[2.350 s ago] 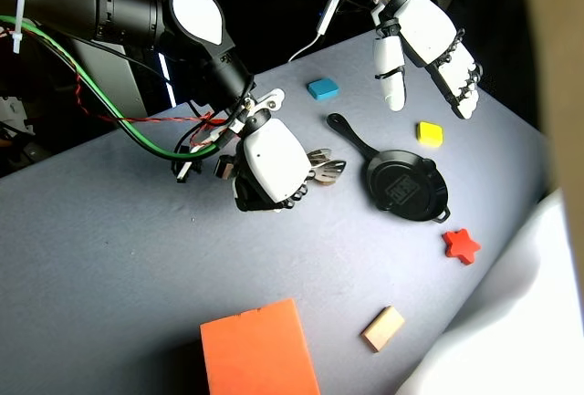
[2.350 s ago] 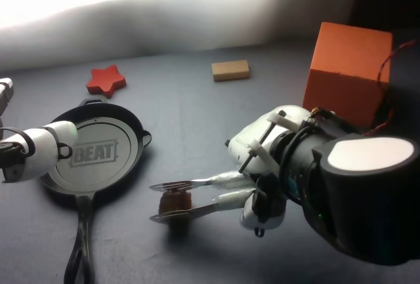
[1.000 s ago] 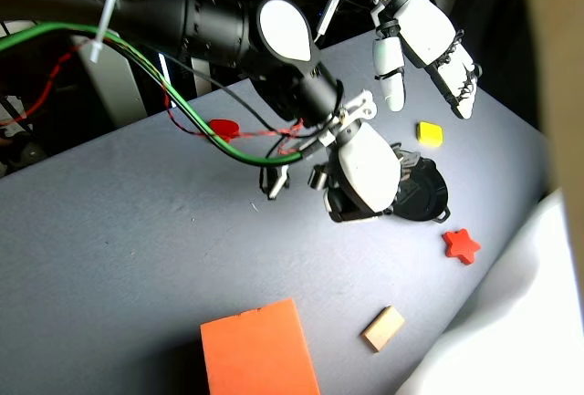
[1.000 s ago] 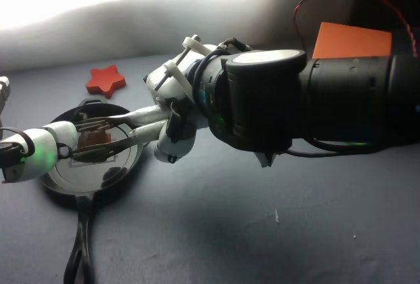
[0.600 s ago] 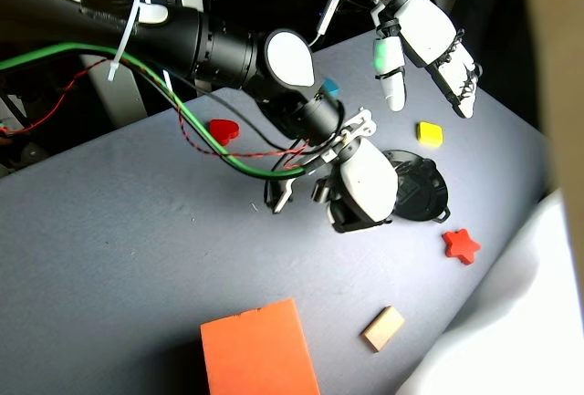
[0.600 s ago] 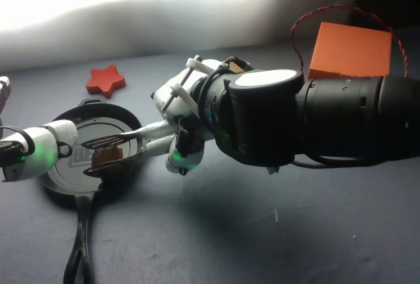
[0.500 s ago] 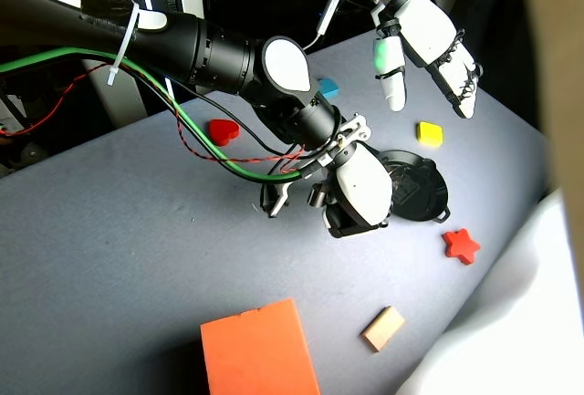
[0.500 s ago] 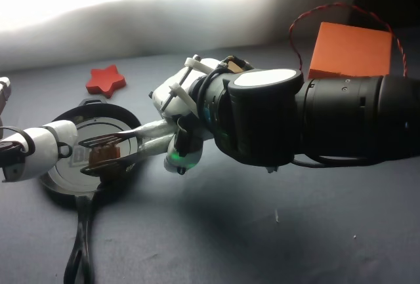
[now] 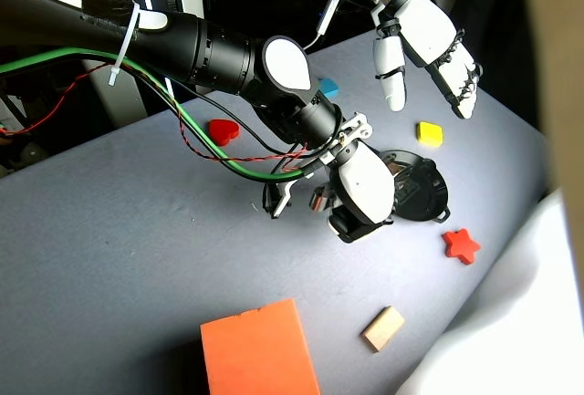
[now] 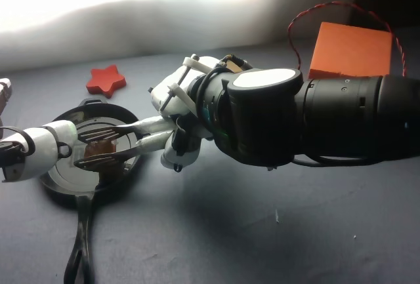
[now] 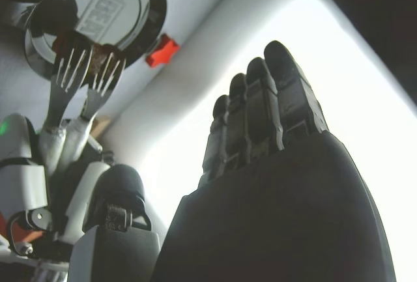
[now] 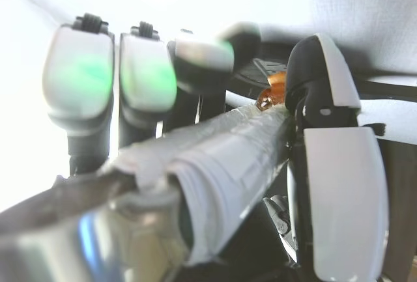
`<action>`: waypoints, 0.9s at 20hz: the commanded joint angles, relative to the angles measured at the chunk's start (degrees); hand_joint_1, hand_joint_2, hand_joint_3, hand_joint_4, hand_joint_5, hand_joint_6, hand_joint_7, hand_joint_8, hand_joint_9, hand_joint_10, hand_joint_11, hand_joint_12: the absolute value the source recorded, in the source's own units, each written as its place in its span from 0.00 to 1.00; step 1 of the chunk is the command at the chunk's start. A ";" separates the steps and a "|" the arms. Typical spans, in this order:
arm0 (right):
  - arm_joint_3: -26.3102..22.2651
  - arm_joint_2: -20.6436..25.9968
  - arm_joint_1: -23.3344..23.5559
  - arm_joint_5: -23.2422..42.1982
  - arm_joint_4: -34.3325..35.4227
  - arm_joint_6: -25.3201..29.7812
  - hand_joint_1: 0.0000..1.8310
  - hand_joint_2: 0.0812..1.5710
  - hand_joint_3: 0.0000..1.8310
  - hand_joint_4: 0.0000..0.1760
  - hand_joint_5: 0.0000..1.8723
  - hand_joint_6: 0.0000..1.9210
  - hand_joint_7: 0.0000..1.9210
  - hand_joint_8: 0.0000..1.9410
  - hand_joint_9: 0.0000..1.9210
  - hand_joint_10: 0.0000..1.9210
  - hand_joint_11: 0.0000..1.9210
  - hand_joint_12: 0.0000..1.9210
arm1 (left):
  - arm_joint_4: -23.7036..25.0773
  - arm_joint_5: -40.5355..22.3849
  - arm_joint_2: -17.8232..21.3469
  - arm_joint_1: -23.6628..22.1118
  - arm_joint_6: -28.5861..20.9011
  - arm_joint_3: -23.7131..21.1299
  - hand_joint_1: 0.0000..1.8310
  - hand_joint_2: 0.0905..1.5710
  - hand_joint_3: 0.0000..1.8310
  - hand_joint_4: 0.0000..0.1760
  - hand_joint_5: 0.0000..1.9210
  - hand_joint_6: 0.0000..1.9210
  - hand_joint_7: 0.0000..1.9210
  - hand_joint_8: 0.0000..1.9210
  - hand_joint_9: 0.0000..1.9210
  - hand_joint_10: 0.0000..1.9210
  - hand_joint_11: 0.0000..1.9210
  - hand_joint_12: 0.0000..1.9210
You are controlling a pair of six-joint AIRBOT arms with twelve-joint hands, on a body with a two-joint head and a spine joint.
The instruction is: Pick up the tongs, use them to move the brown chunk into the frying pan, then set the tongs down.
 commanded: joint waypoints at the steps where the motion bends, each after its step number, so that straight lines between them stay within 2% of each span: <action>1: -0.06 0.38 1.01 1.36 -3.02 0.00 0.32 0.91 0.00 0.00 0.50 0.58 0.67 0.64 0.68 0.86 0.63 1.00 | 4.60 -3.83 0.43 -0.43 0.04 0.01 0.00 0.79 0.00 0.12 0.02 0.00 0.07 0.00 0.07 0.00 0.00 0.23; 3: -0.07 0.62 1.36 1.71 -3.02 0.26 0.24 0.93 0.00 0.00 0.47 0.53 0.61 0.50 0.60 0.78 0.53 1.00 | 4.60 -3.83 0.43 -0.43 0.04 0.01 0.00 0.78 0.00 0.07 0.03 0.00 0.07 0.00 0.08 0.00 0.00 0.27; 4: -0.07 0.73 1.52 1.74 -3.02 0.29 0.24 0.93 0.00 0.00 0.47 0.53 0.61 0.50 0.60 0.78 0.53 1.00 | 4.60 -3.83 0.43 -0.42 0.04 0.01 0.00 0.78 0.00 0.07 0.03 0.00 0.07 0.00 0.08 0.00 0.00 0.27; 5: -0.07 0.87 1.65 1.75 -3.02 0.29 0.23 0.92 0.00 0.00 0.45 0.50 0.58 0.44 0.55 0.72 0.49 0.97 | 4.60 -3.83 0.43 -0.38 0.04 -0.02 0.00 0.78 0.00 0.04 0.04 0.00 0.08 0.00 0.08 0.00 0.00 0.28; 6: -0.07 0.95 1.70 1.75 -3.02 0.23 0.23 0.92 0.00 0.00 0.45 0.50 0.58 0.44 0.55 0.72 0.49 0.97 | 4.60 -3.83 0.43 -0.36 0.04 -0.04 0.00 0.78 0.00 0.04 0.04 0.00 0.08 0.00 0.08 0.00 0.00 0.28; 7: -0.07 1.03 1.77 1.75 -3.02 0.08 0.26 0.90 0.00 0.00 0.42 0.52 0.53 0.51 0.50 0.73 0.43 0.94 | 4.60 -3.83 0.43 -0.33 0.04 -0.05 0.00 0.78 0.00 0.09 0.04 0.00 0.07 0.00 0.08 0.00 0.00 0.27; 8: -0.07 1.14 1.85 1.75 -3.02 0.07 0.27 0.90 0.00 0.00 0.42 0.52 0.52 0.52 0.49 0.73 0.42 0.94 | 4.60 -3.83 0.43 -0.33 0.04 -0.05 0.00 0.78 0.00 0.11 0.04 0.00 0.07 0.00 0.08 0.00 0.00 0.26; 10: -0.18 1.40 2.00 1.87 -3.02 0.08 0.31 0.88 0.00 0.00 0.42 0.50 0.52 0.55 0.48 0.77 0.43 0.96 | 4.60 -3.83 0.43 -0.33 0.04 -0.05 0.00 0.78 0.00 0.12 0.04 0.00 0.07 0.00 0.08 0.00 0.00 0.27; 14: -1.11 2.06 2.17 2.34 -3.03 -0.80 0.31 0.85 0.00 0.00 0.41 0.44 0.52 0.46 0.47 0.71 0.41 0.96 | 4.60 -3.83 0.43 -0.33 0.04 -0.05 0.00 0.78 0.00 0.10 0.04 0.00 0.06 0.00 0.07 0.00 0.00 0.25; 18: -1.21 2.11 2.16 2.06 -3.03 -1.02 0.31 0.84 0.00 0.00 0.40 0.41 0.52 0.41 0.48 0.67 0.41 0.94 | 4.60 -3.83 0.43 -0.27 0.04 -0.12 0.00 0.78 0.00 0.10 0.05 0.00 0.07 0.00 0.08 0.00 0.00 0.27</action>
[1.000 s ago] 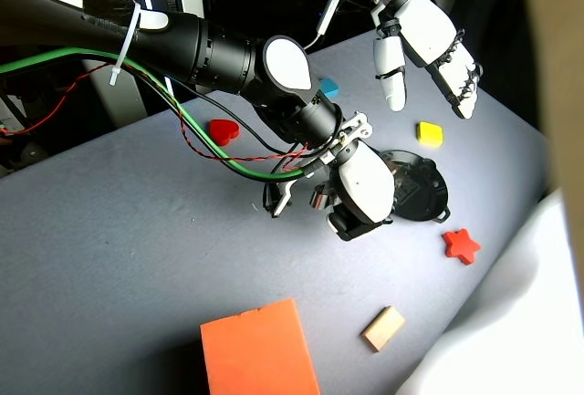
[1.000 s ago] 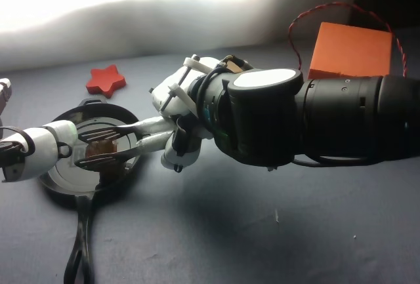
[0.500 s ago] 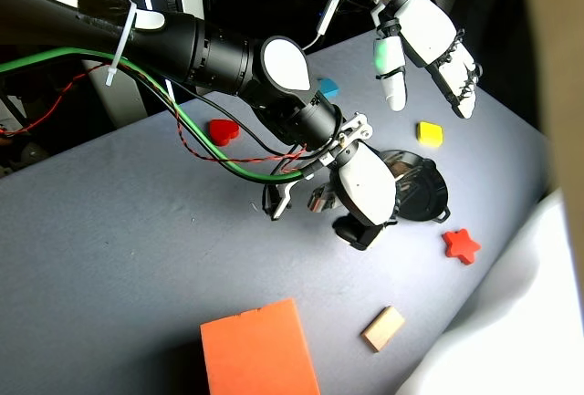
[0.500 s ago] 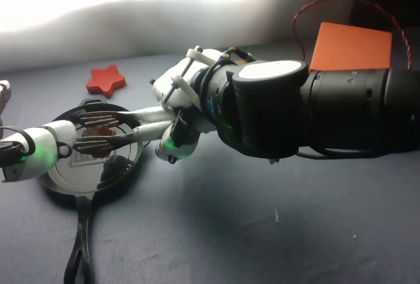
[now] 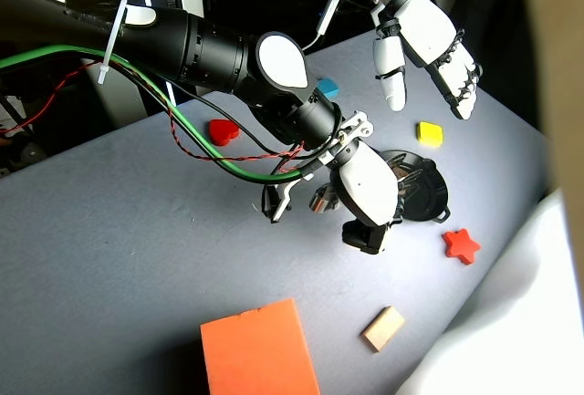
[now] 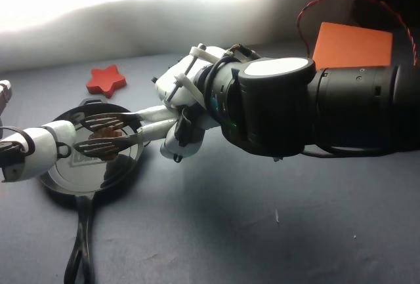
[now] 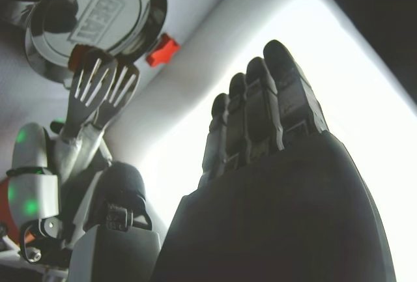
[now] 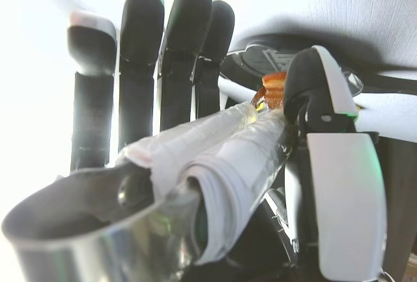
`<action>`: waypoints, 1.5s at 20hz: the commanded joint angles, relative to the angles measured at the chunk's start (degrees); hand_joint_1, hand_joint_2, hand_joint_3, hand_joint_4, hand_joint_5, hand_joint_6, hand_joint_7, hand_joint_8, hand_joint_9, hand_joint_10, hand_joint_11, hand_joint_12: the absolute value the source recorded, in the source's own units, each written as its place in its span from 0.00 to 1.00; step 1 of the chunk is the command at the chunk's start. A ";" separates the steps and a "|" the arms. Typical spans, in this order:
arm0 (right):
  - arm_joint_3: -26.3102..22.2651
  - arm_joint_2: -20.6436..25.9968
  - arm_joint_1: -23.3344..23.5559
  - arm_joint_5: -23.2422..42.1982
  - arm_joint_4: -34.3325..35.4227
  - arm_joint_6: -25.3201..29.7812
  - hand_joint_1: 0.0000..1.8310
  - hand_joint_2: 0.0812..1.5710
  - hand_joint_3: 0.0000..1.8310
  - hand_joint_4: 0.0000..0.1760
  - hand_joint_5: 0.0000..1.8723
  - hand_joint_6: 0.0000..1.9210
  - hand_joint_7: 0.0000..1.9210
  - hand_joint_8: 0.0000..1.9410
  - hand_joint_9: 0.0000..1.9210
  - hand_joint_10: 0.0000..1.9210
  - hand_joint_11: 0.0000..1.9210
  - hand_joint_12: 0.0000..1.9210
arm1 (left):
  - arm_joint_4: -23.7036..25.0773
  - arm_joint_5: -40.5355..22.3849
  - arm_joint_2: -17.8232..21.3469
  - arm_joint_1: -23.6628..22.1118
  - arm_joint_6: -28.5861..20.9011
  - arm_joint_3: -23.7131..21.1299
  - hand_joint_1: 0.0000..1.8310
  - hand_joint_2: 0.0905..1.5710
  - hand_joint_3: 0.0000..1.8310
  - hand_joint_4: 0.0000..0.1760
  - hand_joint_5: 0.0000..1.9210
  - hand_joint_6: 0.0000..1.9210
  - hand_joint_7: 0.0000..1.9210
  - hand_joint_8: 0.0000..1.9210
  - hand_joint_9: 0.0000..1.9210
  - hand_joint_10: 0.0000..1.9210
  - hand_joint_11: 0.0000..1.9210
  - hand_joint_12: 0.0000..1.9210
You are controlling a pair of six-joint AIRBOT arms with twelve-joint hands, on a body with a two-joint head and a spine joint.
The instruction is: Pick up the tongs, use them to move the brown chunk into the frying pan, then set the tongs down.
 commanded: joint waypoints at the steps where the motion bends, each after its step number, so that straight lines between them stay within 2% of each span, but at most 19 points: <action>1: -0.26 0.26 1.27 1.05 -2.88 -0.12 0.30 0.84 0.00 0.00 0.40 0.40 0.52 0.38 0.48 0.65 0.42 0.93 | 4.60 -3.83 0.43 -0.24 0.04 -0.13 0.00 0.78 0.00 0.08 0.06 0.00 0.08 0.00 0.08 0.00 0.00 0.25; 2: -0.28 0.27 1.27 1.05 -2.88 -0.14 0.31 0.83 0.00 0.00 0.40 0.39 0.52 0.36 0.47 0.64 0.40 0.93 | 4.60 -3.83 0.43 -0.24 0.04 -0.13 0.00 0.78 0.00 0.12 0.06 0.00 0.07 0.00 0.08 0.00 0.00 0.25; 6: -0.62 0.37 1.03 1.05 -2.91 -0.16 0.28 0.84 0.00 0.00 0.39 0.39 0.50 0.35 0.47 0.64 0.40 0.93 | 4.60 -3.83 0.43 -0.24 0.04 -0.13 0.00 0.78 0.00 0.10 0.05 0.00 0.06 0.00 0.07 0.00 0.00 0.22; 8: -1.00 0.42 0.80 1.04 -3.19 -0.20 0.27 0.83 0.00 0.00 0.39 0.36 0.50 0.33 0.47 0.66 0.38 0.97 | 4.60 -3.83 0.43 -0.24 0.04 -0.16 0.00 0.78 0.00 0.12 0.05 0.00 0.08 0.00 0.08 0.00 0.00 0.28; 9: -1.32 0.43 0.58 0.92 -3.94 -0.20 0.26 0.83 0.00 0.00 0.40 0.36 0.50 0.33 0.48 0.67 0.39 0.98 | 4.60 -3.83 0.43 -0.24 0.04 -0.16 0.00 0.78 0.00 0.11 0.05 0.00 0.07 0.00 0.07 0.00 0.00 0.24; 17: -2.63 1.43 1.22 1.38 -5.26 0.82 0.28 0.82 0.00 0.00 0.39 0.36 0.48 0.35 0.46 0.69 0.40 0.99 | 4.60 -3.83 0.44 -0.17 0.04 -0.20 0.00 0.78 0.00 0.17 0.03 0.00 0.08 0.00 0.09 0.00 0.00 0.28; 21: -2.67 1.67 1.25 1.43 -5.29 0.84 0.28 0.82 0.00 0.00 0.40 0.36 0.49 0.36 0.46 0.69 0.40 0.98 | 4.60 -3.83 0.44 -0.18 0.04 -0.18 0.00 0.78 0.00 0.14 0.02 0.00 0.07 0.00 0.08 0.00 0.00 0.24; 23: -2.85 2.12 1.67 1.78 -6.74 3.69 0.28 0.82 0.00 0.00 0.39 0.36 0.48 0.36 0.46 0.69 0.40 0.98 | 4.60 -3.83 0.44 -0.19 0.04 -0.15 0.00 0.78 0.00 0.14 0.03 0.00 0.07 0.00 0.07 0.00 0.00 0.24; 24: -3.32 2.71 2.07 2.60 -8.34 5.46 0.29 0.82 0.00 0.00 0.39 0.35 0.48 0.36 0.46 0.70 0.39 0.98 | 4.60 -3.83 0.44 -0.22 0.04 -0.12 0.00 0.79 0.00 0.12 0.03 0.00 0.06 0.00 0.07 0.00 0.00 0.22; 26: -5.12 4.43 2.99 2.94 -8.70 5.10 0.34 0.81 0.00 0.00 0.39 0.35 0.48 0.36 0.45 0.70 0.38 0.99 | 4.60 -3.83 0.44 -0.26 0.04 -0.10 0.00 0.79 0.00 0.09 0.03 0.00 0.07 0.00 0.07 0.00 0.00 0.25; 29: -9.04 8.89 3.95 3.45 -8.97 3.87 0.36 0.81 0.00 0.00 0.38 0.34 0.46 0.36 0.43 0.71 0.36 0.99 | 4.60 -3.83 0.43 -0.38 0.04 -0.07 0.00 0.79 0.00 0.10 0.03 0.00 0.06 0.00 0.07 0.00 0.00 0.24; 30: -11.28 11.68 3.76 4.11 -11.50 3.17 0.37 0.80 0.00 0.00 0.37 0.34 0.45 0.36 0.42 0.71 0.35 0.99 | 4.60 -3.83 0.43 -0.39 0.04 -0.08 0.00 0.80 0.00 0.12 0.03 0.00 0.06 0.00 0.07 0.00 0.00 0.23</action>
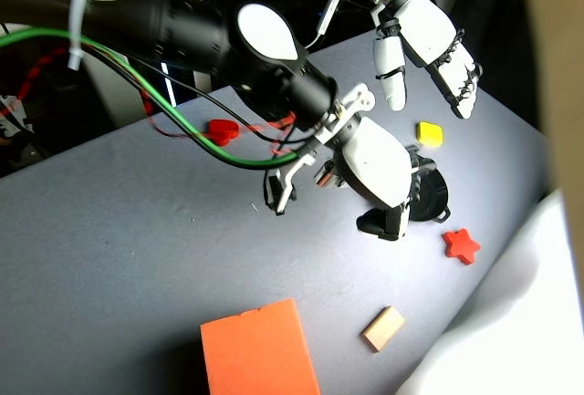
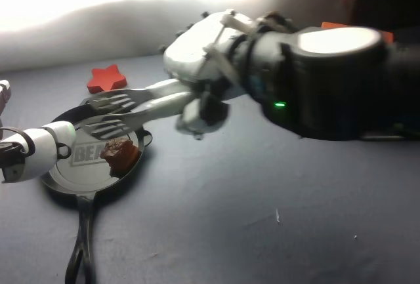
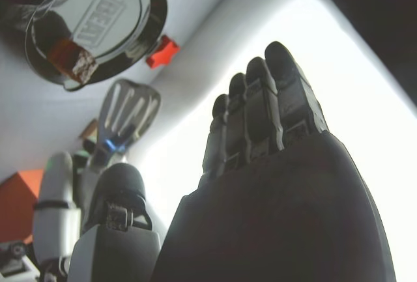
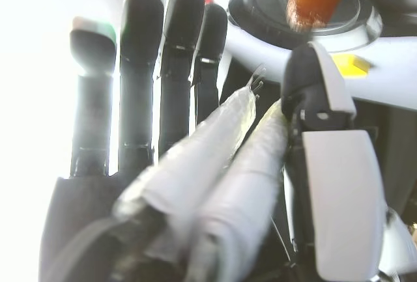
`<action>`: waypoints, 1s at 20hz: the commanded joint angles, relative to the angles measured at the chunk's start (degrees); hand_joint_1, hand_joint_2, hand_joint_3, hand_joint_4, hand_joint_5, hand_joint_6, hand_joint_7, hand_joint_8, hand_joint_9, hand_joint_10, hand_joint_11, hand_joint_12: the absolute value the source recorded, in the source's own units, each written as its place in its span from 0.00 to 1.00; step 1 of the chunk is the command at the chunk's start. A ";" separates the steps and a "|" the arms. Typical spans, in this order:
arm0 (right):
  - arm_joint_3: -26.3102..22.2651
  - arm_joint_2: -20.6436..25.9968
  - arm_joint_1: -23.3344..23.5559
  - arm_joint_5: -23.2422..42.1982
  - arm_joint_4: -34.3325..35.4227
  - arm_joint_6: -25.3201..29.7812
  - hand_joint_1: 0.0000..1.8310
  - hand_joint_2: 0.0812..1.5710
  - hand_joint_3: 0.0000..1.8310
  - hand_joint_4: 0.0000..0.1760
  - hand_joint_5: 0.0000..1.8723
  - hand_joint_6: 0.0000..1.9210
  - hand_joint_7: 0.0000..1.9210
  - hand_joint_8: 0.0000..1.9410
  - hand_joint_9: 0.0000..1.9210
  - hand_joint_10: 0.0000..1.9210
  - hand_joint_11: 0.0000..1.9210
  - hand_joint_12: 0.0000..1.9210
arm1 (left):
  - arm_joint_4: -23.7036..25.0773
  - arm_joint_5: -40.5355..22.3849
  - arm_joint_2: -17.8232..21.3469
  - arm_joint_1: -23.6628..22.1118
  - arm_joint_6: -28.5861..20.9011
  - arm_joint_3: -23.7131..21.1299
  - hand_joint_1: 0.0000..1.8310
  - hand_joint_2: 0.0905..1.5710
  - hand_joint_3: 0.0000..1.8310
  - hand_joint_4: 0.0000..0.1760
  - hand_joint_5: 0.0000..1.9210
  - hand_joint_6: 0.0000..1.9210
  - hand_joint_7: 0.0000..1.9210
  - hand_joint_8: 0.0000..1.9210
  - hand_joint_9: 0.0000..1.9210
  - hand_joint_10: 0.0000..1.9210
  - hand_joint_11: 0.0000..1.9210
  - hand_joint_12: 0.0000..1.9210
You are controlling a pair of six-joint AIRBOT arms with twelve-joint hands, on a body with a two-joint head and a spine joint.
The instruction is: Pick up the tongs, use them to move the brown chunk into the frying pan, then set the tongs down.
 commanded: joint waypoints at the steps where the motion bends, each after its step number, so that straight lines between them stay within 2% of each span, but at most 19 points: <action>1: -1.04 1.84 0.15 1.88 -6.38 0.43 0.36 0.81 0.00 0.00 0.37 0.34 0.44 0.36 0.41 0.71 0.34 0.99 | 4.57 -3.83 0.42 -0.57 0.04 -0.10 0.00 0.80 0.00 0.11 0.03 0.00 0.07 0.00 0.07 0.00 0.00 0.23; 4: -6.98 10.65 -2.43 7.96 -27.53 13.21 0.37 0.80 0.00 0.00 0.36 0.34 0.43 0.36 0.39 0.71 0.32 0.99 | 4.56 -3.83 0.39 -0.57 0.04 -0.20 0.00 0.81 0.00 0.06 0.04 0.00 0.08 0.00 0.09 0.00 0.00 0.28; 6: -9.24 14.11 -4.56 8.32 -36.51 20.11 0.37 0.81 0.00 0.00 0.36 0.34 0.43 0.35 0.40 0.70 0.32 0.98 | 4.56 -3.83 0.32 -0.62 0.04 -0.23 0.00 0.80 0.00 0.10 0.03 0.00 0.07 0.00 0.08 0.00 0.00 0.26; 8: -10.53 15.61 -7.97 5.04 -44.47 25.27 0.37 0.80 0.00 0.00 0.37 0.33 0.44 0.35 0.40 0.69 0.32 0.98 | 4.56 -3.83 0.06 -1.01 0.10 -0.23 0.00 0.80 0.00 0.08 0.03 0.00 0.08 0.00 0.08 0.00 0.00 0.27; 10: -10.65 15.85 -11.74 0.68 -54.23 32.51 0.38 0.80 0.00 0.00 0.38 0.32 0.45 0.35 0.41 0.69 0.33 0.98 | 4.56 -3.79 -0.33 -1.80 0.80 -0.28 0.00 0.79 0.00 0.12 0.03 0.00 0.07 0.00 0.07 0.00 0.00 0.25; 12: -10.55 15.79 -15.32 -3.42 -63.55 40.04 0.36 0.81 0.00 0.00 0.38 0.33 0.45 0.35 0.42 0.69 0.33 0.98 | 4.56 -2.35 -0.69 -2.89 2.11 -0.42 0.00 0.79 0.00 0.11 0.03 0.00 0.07 0.00 0.07 0.00 0.00 0.26; 17: -9.56 13.94 -20.97 -8.09 -65.12 42.61 0.36 0.81 0.00 0.00 0.38 0.33 0.46 0.34 0.43 0.69 0.34 0.98 | 4.56 -1.18 -2.15 -6.34 6.45 -3.26 0.00 0.79 0.00 0.11 0.03 0.00 0.07 0.00 0.08 0.00 0.00 0.26; 20: -8.93 12.77 -23.69 -10.04 -65.14 43.56 0.36 0.81 0.00 0.00 0.36 0.33 0.45 0.34 0.42 0.69 0.33 0.99 | 4.56 -1.63 -3.77 -6.93 6.92 -5.86 0.00 0.79 0.00 0.11 0.03 0.00 0.07 0.00 0.07 0.00 0.00 0.24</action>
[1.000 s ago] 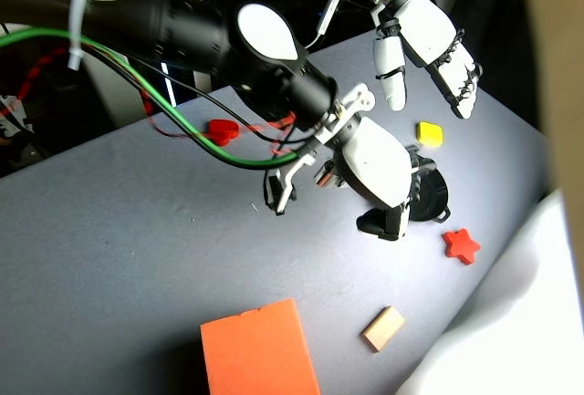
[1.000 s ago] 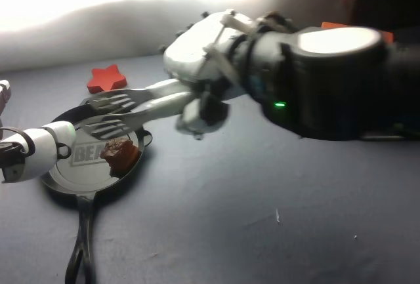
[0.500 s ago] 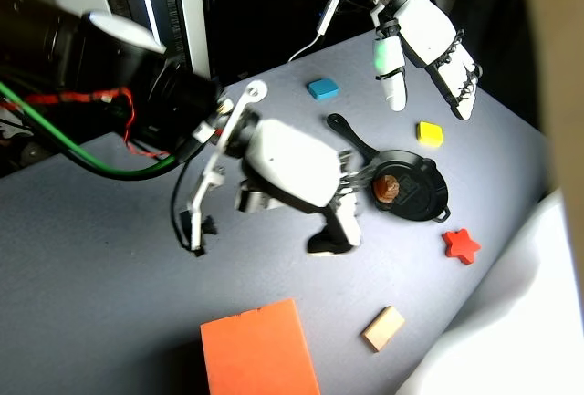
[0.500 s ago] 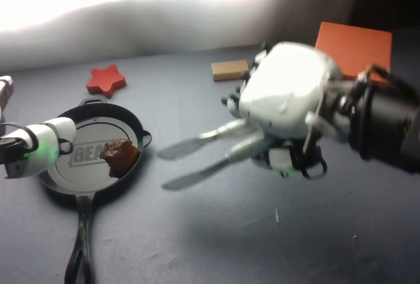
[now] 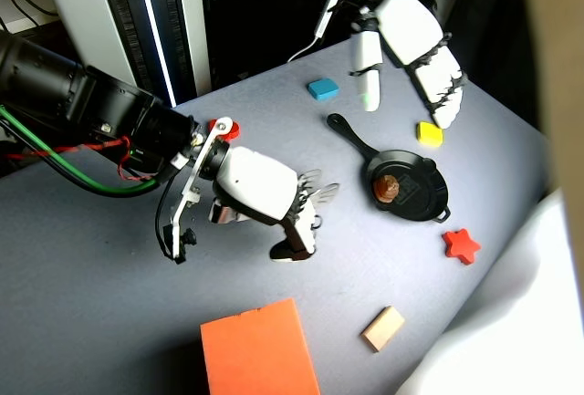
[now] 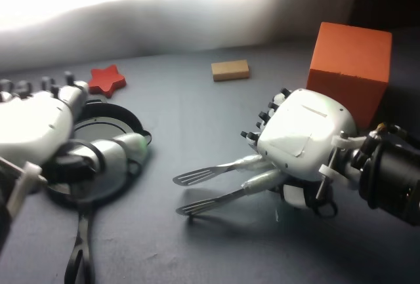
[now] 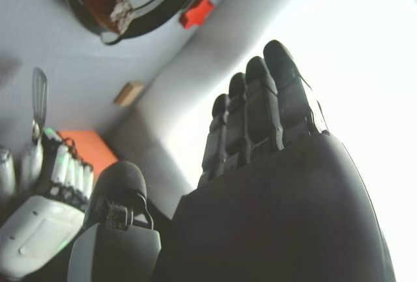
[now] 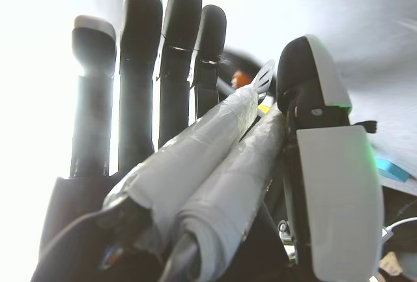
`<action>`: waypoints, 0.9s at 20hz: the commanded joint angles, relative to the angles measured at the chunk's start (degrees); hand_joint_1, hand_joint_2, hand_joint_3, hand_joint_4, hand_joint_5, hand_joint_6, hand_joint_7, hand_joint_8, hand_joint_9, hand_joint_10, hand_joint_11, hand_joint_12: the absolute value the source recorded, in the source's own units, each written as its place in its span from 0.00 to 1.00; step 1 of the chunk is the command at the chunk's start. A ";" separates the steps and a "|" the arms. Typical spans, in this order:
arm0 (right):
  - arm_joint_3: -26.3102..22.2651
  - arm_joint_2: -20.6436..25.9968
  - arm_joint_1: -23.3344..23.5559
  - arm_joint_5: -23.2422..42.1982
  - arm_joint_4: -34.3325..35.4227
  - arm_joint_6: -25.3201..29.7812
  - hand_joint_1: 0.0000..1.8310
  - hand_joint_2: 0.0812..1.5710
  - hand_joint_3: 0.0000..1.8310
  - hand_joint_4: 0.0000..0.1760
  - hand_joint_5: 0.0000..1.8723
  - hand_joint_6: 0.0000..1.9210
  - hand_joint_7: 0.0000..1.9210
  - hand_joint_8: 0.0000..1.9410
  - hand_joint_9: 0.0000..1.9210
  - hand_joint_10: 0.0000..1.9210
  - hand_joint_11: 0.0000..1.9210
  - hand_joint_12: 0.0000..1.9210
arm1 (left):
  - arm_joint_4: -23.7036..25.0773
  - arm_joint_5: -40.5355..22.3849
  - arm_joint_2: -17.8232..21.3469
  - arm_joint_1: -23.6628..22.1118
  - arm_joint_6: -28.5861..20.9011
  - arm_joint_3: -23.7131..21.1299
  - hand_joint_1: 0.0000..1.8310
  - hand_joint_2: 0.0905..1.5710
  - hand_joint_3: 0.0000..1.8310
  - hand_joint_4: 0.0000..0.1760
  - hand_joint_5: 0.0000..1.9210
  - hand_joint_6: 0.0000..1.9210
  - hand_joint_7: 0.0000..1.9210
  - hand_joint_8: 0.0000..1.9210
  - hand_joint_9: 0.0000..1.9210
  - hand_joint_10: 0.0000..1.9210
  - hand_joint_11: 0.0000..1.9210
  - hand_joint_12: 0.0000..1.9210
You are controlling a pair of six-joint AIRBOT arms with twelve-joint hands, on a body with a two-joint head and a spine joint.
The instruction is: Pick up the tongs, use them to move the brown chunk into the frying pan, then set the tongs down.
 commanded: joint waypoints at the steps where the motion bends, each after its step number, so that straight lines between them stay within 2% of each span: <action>1: -0.03 0.17 0.23 -6.36 -2.87 -0.04 0.34 0.81 0.00 0.00 0.33 0.35 0.44 0.35 0.39 0.69 0.30 0.98 | 4.93 -3.68 -0.13 -0.64 0.31 -0.52 0.00 0.79 0.00 0.10 0.03 0.00 0.06 0.00 0.07 0.00 0.00 0.24; 4: -0.03 0.22 -1.57 -6.87 -2.87 0.22 0.29 0.80 0.00 0.00 0.27 0.34 0.37 0.32 0.32 0.60 0.21 0.93 | 4.94 -4.98 -1.78 -0.96 0.31 -2.57 0.00 0.78 0.00 0.11 0.03 0.00 0.07 0.00 0.07 0.00 0.00 0.24; 7: -0.05 0.55 -2.71 -6.41 -2.87 0.29 0.25 0.77 0.00 0.00 0.18 0.31 0.30 0.21 0.23 0.49 0.08 0.89 | 5.01 -5.36 -3.02 -1.42 0.31 -4.18 0.00 0.78 0.00 0.11 0.04 0.00 0.08 0.00 0.08 0.00 0.00 0.25; 9: -0.07 0.87 -3.05 -6.05 -2.86 0.10 0.21 0.75 0.00 0.00 0.12 0.27 0.25 0.10 0.16 0.38 0.01 0.84 | 5.03 -6.31 -4.06 -1.74 0.32 -5.00 0.00 0.78 0.00 0.11 0.04 0.00 0.08 0.00 0.08 0.00 0.00 0.26; 10: -0.10 1.14 -3.14 -5.61 -2.86 0.10 0.19 0.74 0.00 0.00 0.07 0.23 0.21 0.05 0.13 0.32 0.00 0.79 | 5.05 -6.53 -4.67 -1.81 0.31 -5.28 0.00 0.78 0.00 0.07 0.04 0.00 0.08 0.00 0.08 0.00 0.00 0.26; 11: -0.19 1.41 -3.27 -5.49 -2.86 0.07 0.17 0.73 0.00 0.00 0.04 0.18 0.16 0.02 0.09 0.25 0.00 0.70 | 5.05 -6.53 -5.00 -1.85 0.25 -5.40 0.00 0.78 0.00 0.08 0.05 0.00 0.08 0.00 0.08 0.00 0.00 0.27; 13: -0.77 2.29 -3.36 -4.98 -2.86 -0.16 0.15 0.70 0.00 0.00 0.03 0.11 0.12 0.00 0.07 0.16 0.00 0.56 | 5.06 -6.53 -5.11 -1.84 -0.14 -5.52 0.00 0.78 0.00 0.06 0.06 0.00 0.09 0.00 0.09 0.00 0.00 0.28; 14: -1.28 2.92 -3.36 -4.56 -2.86 -0.17 0.13 0.69 0.00 0.00 0.03 0.09 0.10 0.00 0.05 0.12 0.00 0.47 | 5.43 -6.56 -5.08 -1.77 -0.15 -5.51 0.00 0.78 0.00 0.08 0.05 0.00 0.08 0.00 0.08 0.00 0.00 0.27; 15: -2.05 3.61 -3.31 -4.04 -2.86 -0.31 0.13 0.68 0.00 0.00 0.03 0.08 0.10 0.00 0.05 0.11 0.00 0.43 | 5.93 -6.72 -5.06 -1.65 -0.19 -5.52 0.00 0.78 0.00 0.09 0.05 0.00 0.08 0.00 0.08 0.00 0.00 0.26; 18: -4.85 5.92 -2.34 -2.62 -2.86 -2.36 0.13 0.67 0.00 0.00 0.04 0.07 0.09 0.00 0.05 0.09 0.00 0.41 | 6.22 -6.90 -5.04 -1.69 -0.20 -5.32 0.00 0.78 0.00 0.11 0.06 0.00 0.09 0.00 0.09 0.00 0.00 0.29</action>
